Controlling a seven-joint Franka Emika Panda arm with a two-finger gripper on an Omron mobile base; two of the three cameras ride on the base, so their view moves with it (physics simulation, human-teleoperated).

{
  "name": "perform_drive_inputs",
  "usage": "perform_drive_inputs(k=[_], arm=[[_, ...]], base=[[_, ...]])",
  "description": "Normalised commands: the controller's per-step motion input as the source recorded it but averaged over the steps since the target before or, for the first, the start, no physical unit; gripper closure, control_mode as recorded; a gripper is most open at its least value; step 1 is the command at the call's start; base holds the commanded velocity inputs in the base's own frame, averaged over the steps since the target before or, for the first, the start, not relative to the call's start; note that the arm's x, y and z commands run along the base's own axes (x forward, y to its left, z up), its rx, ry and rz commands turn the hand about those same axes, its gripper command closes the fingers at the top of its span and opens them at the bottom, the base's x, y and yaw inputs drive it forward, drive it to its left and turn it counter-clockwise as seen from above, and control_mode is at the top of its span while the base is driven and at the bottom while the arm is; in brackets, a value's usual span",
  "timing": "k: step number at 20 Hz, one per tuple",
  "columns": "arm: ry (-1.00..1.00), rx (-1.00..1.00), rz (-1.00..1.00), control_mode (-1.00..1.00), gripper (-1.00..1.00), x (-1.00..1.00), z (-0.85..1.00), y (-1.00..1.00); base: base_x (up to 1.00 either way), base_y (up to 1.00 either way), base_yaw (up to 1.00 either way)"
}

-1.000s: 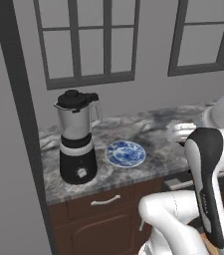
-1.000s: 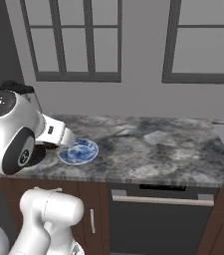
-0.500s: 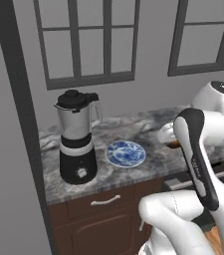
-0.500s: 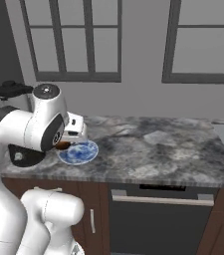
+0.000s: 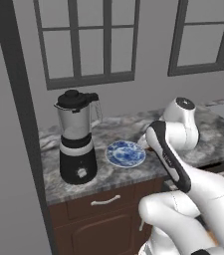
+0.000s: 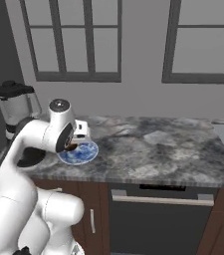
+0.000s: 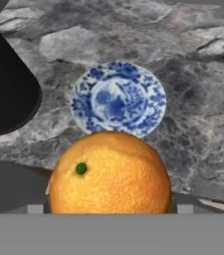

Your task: Pick the peach and orange from the fridge and place them on the plate next to the blender to make a fruit smoothie.

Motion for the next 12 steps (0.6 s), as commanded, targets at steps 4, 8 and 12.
perform_drive_inputs(k=[4, 8, 12], arm=[[0.0, -0.04, 0.05, -1.0, 1.0, 0.87, -0.78, 0.15], [0.0, -0.05, 0.04, -1.0, 1.0, 0.88, -0.63, 0.19], [0.02, -0.04, 0.01, -1.0, 1.0, 0.99, -0.51, 0.27]], base=[[0.0, 0.0, 0.0], [0.0, 0.0, 0.0], [0.0, 0.0, 0.0]])
